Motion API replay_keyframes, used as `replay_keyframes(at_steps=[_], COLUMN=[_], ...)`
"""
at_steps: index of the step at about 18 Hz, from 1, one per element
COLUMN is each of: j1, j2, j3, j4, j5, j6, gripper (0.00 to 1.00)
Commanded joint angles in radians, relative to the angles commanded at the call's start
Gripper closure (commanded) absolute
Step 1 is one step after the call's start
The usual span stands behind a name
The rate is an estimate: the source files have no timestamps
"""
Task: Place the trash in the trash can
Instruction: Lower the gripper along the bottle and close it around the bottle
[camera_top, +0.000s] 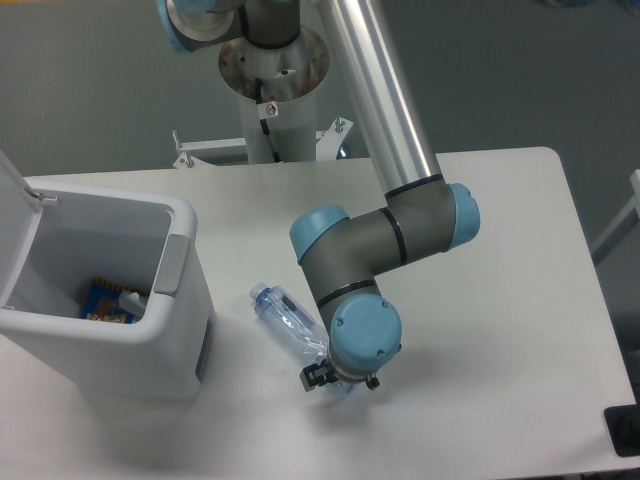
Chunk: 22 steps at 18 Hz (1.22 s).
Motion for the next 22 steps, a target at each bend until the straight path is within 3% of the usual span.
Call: replay_keyframes(at_steps=[4, 9, 15, 22], j1=[-0.006, -0.012, -0.014, 0.0], j2=[-0.014, -0.026, -0.003, 0.026], j3=[0.003, 0.005, 0.008, 0.021], j4=[0.0, 0.0, -0.002, 0.0], j5=[0.02, 0.021, 0.018, 0.005], j6=[-0.017, -0.017, -0.017, -0.005], gripper=[0.19, 0.23, 0.36, 0.37])
